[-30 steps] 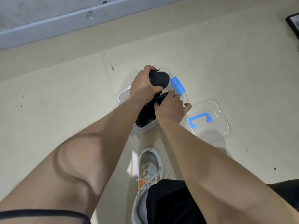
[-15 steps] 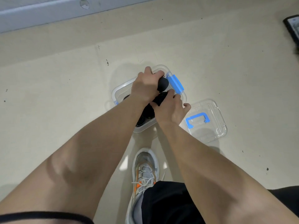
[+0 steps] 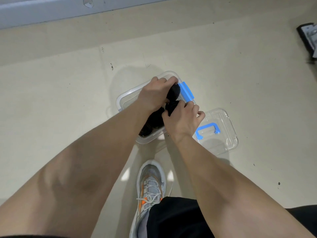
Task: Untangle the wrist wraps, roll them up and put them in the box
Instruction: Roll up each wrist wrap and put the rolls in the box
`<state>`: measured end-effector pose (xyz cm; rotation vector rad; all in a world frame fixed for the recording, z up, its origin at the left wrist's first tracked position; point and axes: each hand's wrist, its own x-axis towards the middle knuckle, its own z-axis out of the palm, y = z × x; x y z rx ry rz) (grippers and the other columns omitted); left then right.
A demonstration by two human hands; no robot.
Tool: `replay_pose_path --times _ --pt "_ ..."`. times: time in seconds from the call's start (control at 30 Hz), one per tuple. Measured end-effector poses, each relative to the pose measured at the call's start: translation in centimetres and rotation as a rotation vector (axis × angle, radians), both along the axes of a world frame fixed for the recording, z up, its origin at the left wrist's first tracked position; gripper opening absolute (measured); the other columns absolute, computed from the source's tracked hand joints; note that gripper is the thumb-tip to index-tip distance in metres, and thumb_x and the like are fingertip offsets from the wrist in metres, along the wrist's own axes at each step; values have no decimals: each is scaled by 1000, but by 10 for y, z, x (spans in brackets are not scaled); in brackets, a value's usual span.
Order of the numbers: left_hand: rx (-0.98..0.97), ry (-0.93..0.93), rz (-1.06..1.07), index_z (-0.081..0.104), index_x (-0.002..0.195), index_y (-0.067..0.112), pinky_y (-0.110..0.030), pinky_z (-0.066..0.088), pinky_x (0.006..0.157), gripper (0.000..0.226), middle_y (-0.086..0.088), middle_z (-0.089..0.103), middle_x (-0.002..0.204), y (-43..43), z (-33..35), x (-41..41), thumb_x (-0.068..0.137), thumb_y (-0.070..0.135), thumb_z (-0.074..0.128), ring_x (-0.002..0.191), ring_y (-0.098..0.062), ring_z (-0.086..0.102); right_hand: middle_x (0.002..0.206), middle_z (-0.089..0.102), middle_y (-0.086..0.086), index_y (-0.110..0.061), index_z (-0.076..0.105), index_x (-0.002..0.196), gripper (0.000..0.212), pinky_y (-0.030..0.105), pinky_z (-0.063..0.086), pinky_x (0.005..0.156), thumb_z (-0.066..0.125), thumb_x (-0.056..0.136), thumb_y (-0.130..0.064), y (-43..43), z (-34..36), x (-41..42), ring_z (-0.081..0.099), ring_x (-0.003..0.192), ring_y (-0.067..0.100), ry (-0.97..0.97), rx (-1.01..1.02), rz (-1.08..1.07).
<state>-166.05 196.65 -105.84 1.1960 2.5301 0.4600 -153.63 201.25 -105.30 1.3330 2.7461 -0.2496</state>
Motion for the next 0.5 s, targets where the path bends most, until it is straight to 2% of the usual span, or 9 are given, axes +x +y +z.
replay_pose_path --times 0.2,0.33,0.43,0.5 --pt "-67 39 55 46 122 18 -38 39 60 49 -5 63 93 16 3 6 78 0 58 89 -27 46 104 64 3 -17 60 108 44 45 29 106 56 93 -58 5 0 -1 49 115 27 -115 43 55" --pt "-71 43 102 48 124 22 -38 43 61 54 -3 65 97 13 -2 6 76 7 69 91 -29 56 94 68 2 -18 60 103 42 46 25 109 49 97 -58 8 -2 -4 45 120 27 -183 38 97" --pt "11 -80 91 51 133 24 -39 49 76 60 -2 63 114 6 -5 6 79 9 70 103 -30 60 111 62 6 -16 64 106 31 45 26 108 44 101 -39 5 0 -4 45 119 28 -136 46 59" --pt "119 -206 112 53 141 29 -38 51 91 67 1 58 134 -7 -5 7 79 5 66 113 -27 60 120 55 7 -16 61 117 27 42 29 105 49 93 -19 5 3 -5 47 115 28 -19 57 32"
